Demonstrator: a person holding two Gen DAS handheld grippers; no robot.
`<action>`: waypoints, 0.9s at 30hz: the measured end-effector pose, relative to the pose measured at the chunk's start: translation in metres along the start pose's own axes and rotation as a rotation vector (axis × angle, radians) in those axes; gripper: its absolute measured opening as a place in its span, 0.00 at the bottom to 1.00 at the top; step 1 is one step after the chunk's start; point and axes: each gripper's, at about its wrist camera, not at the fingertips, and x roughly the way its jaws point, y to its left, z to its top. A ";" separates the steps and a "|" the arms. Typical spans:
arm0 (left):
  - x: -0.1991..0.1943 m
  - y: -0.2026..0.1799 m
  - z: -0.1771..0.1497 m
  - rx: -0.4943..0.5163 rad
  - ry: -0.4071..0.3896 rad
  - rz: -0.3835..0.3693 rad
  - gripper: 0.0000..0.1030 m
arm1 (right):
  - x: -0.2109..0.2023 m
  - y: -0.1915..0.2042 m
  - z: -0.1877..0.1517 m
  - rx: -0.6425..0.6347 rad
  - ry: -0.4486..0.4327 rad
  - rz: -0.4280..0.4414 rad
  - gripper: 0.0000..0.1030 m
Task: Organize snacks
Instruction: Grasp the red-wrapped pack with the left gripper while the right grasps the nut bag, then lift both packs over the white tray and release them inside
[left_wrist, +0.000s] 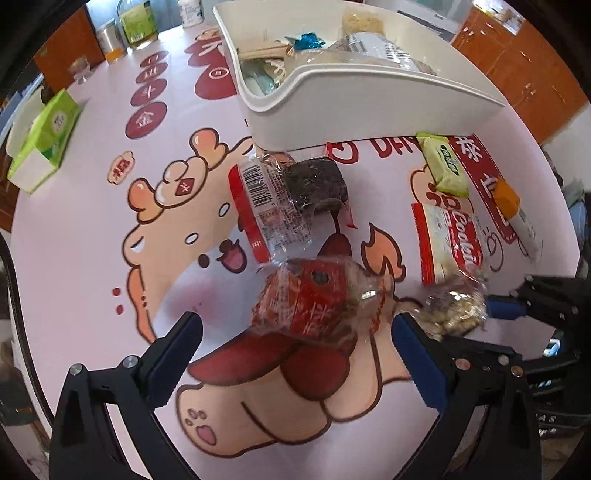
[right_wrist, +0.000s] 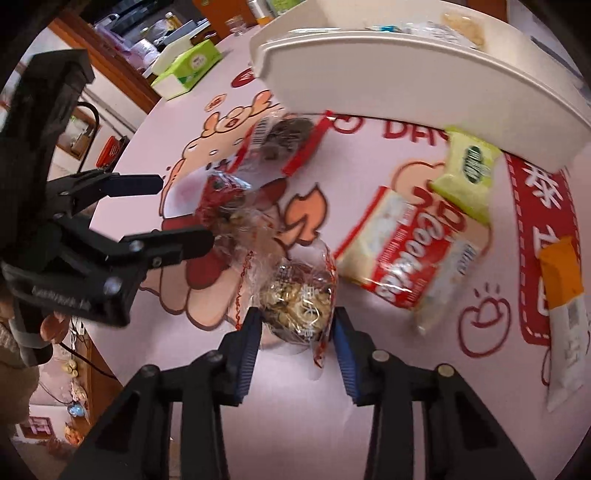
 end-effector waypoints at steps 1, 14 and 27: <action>0.004 0.001 0.003 -0.013 0.006 -0.006 0.99 | -0.002 -0.004 -0.003 0.002 -0.002 -0.004 0.38; 0.024 -0.007 0.014 -0.044 0.015 -0.001 0.55 | -0.011 -0.025 -0.011 0.043 -0.007 0.008 0.38; -0.010 -0.022 -0.005 -0.070 -0.027 -0.050 0.52 | -0.027 -0.017 -0.006 -0.002 -0.037 0.024 0.38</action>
